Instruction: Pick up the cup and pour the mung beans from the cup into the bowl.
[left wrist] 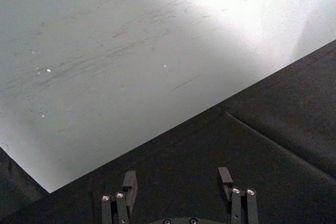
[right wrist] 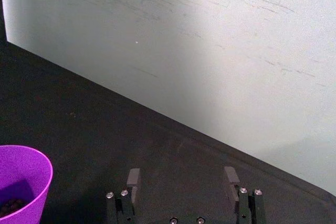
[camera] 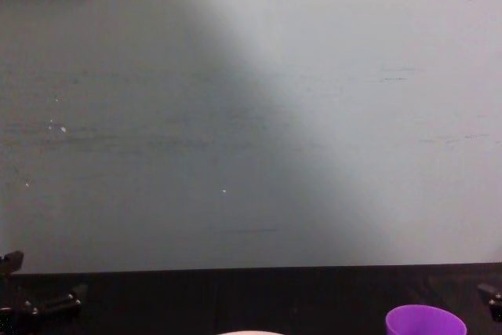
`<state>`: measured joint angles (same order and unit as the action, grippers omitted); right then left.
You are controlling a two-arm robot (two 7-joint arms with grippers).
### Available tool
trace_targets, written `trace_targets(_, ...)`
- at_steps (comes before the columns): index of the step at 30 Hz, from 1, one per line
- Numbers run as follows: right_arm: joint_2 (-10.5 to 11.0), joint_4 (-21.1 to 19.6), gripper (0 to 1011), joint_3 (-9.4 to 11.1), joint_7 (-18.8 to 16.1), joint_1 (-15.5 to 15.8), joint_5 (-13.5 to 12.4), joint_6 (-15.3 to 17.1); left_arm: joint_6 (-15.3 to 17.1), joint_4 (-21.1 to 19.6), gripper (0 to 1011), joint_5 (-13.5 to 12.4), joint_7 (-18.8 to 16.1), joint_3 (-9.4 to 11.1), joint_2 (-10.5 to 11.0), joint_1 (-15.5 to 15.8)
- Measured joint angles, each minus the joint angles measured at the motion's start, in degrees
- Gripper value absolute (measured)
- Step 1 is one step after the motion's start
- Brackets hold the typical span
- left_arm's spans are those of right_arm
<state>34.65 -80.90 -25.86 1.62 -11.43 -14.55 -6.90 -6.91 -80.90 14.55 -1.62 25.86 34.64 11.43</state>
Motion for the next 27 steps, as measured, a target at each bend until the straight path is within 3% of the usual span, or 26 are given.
trace_targets(27,0.0,0.0,1003,0.0,0.0,0.0,0.0,0.0,0.0,0.0,1000,0.0,0.0,0.0,0.0,0.0)
